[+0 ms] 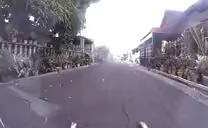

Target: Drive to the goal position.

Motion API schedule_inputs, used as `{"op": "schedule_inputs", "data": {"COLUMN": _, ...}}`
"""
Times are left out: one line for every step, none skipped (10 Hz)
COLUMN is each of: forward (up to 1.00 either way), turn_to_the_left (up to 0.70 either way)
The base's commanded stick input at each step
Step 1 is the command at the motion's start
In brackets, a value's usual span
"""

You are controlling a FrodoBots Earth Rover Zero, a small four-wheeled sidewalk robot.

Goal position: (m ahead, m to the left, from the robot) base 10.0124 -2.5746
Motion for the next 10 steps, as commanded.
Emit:
{"op": "schedule_inputs", "data": {"forward": 0.70, "turn_to_the_left": 0.00}}
{"op": "schedule_inputs", "data": {"forward": 0.70, "turn_to_the_left": 0.00}}
{"op": "schedule_inputs", "data": {"forward": 0.70, "turn_to_the_left": 0.00}}
{"op": "schedule_inputs", "data": {"forward": 0.70, "turn_to_the_left": 0.00}}
{"op": "schedule_inputs", "data": {"forward": 0.70, "turn_to_the_left": 0.00}}
{"op": "schedule_inputs", "data": {"forward": 0.70, "turn_to_the_left": 0.00}}
{"op": "schedule_inputs", "data": {"forward": 0.70, "turn_to_the_left": 0.00}}
{"op": "schedule_inputs", "data": {"forward": 0.70, "turn_to_the_left": 0.00}}
{"op": "schedule_inputs", "data": {"forward": 0.70, "turn_to_the_left": 0.00}}
{"op": "schedule_inputs", "data": {"forward": 0.70, "turn_to_the_left": 0.00}}
